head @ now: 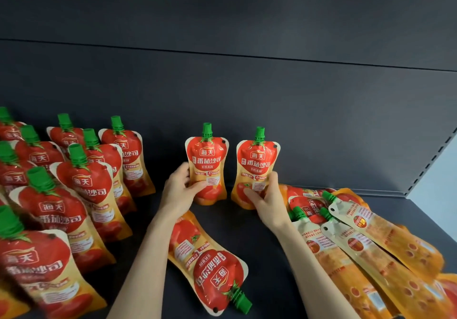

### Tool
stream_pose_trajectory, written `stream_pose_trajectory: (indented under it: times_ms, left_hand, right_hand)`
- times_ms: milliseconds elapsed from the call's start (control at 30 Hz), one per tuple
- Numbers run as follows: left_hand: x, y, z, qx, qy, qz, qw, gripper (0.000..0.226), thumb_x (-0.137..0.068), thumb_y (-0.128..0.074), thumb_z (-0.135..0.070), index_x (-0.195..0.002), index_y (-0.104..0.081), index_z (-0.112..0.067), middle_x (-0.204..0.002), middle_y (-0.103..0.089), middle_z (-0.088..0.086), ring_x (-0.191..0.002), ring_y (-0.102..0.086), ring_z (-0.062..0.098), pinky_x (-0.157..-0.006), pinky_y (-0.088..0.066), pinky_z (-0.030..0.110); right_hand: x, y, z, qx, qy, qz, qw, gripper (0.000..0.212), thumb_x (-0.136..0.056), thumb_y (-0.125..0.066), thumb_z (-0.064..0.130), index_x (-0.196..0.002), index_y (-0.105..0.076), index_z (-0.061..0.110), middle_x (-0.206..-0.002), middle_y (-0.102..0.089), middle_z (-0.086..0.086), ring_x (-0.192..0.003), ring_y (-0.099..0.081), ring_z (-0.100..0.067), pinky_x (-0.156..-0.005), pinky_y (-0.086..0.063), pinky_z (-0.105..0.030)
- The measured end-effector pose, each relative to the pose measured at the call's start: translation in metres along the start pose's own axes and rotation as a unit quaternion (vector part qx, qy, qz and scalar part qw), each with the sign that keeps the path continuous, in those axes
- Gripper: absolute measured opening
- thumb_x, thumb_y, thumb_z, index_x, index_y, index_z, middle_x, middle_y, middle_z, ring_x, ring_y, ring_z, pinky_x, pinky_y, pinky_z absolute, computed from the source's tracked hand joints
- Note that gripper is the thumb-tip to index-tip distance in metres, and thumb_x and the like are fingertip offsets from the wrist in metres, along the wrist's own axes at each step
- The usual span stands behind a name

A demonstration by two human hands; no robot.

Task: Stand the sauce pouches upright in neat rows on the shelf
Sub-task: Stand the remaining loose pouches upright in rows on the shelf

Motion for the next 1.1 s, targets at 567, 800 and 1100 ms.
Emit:
stream_pose_trajectory:
  times_ms: [567,800,1100]
  left_hand:
    - [-0.002,0.004,0.01,-0.06,0.012,-0.002,0.998,0.051,-0.084,-0.067,-0.024,-0.13,-0.045,-0.021,-0.129,-0.056,0.0,-0.123,-0.051,0.018,-0.098,-0.045,0.039]
    - [0.0,0.005,0.009,-0.059,0.022,0.005,0.998,0.057,-0.087,-0.063,-0.025,-0.137,-0.036,-0.022,-0.135,-0.05,0.001,-0.128,-0.046,0.019,-0.104,-0.042,0.046]
    - [0.005,0.004,0.003,-0.114,0.042,-0.04,0.992,0.059,-0.084,-0.067,-0.026,-0.134,-0.039,-0.014,-0.134,-0.05,0.008,-0.125,-0.048,0.025,-0.1,-0.043,0.044]
  right_hand:
    - [-0.005,-0.009,-0.01,0.053,-0.002,-0.023,0.998,0.043,-0.09,-0.059,0.015,-0.119,-0.029,0.025,-0.13,-0.052,0.001,-0.123,-0.051,-0.017,-0.098,-0.046,-0.031]
    - [-0.005,-0.011,-0.007,0.056,-0.009,-0.014,0.998,0.044,-0.09,-0.059,0.016,-0.122,-0.03,0.022,-0.131,-0.052,0.0,-0.122,-0.051,-0.017,-0.094,-0.044,-0.027]
    - [-0.004,-0.005,0.006,0.115,-0.054,-0.015,0.992,0.049,-0.088,-0.062,0.018,-0.128,-0.035,0.012,-0.133,-0.052,-0.004,-0.123,-0.051,-0.021,-0.096,-0.045,-0.03]
Point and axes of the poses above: each hand's wrist, its own x-axis away from the middle knuckle, its own y-axis out of the back of the hand, z = x × y, the point moved 3 cm from there along -x, towards the middle knuckle
